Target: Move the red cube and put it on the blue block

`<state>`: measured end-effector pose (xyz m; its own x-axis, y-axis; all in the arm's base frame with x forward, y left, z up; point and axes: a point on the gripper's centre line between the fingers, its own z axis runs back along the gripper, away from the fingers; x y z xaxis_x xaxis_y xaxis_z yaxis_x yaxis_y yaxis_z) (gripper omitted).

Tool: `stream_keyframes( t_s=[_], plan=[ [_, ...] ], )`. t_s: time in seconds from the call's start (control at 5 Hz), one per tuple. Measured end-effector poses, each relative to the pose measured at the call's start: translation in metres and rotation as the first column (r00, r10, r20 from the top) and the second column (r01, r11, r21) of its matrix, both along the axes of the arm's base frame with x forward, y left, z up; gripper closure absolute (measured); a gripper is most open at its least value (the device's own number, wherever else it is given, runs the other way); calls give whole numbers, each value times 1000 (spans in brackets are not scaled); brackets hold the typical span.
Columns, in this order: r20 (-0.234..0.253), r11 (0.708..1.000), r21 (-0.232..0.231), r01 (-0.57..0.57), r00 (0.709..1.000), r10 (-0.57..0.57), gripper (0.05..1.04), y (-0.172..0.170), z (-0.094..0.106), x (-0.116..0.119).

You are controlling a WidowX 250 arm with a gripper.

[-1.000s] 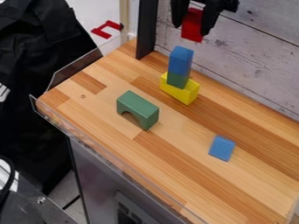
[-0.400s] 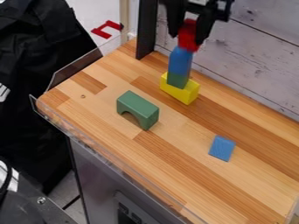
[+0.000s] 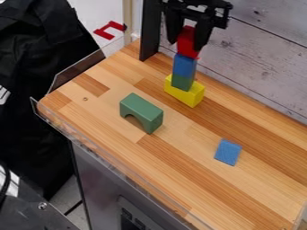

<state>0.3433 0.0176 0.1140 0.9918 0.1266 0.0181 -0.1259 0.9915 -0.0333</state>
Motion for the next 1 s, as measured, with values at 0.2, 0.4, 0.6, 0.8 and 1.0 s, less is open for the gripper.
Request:
stream_keyframes(
  t_s=[0.2,0.4,0.6,0.8,1.0],
  plan=[
    [-8,1000,7,4,1000,-4,529,1,0,2],
    [-13,1000,11,6,1000,-5,529,2,-1,1],
    [-25,1000,10,6,1000,-6,477,2,-2,4],
    [-50,1000,5,-5,999,6,183,2,-9,3],
    [-53,1000,3,-15,998,16,81,1,-9,3]
  ],
)
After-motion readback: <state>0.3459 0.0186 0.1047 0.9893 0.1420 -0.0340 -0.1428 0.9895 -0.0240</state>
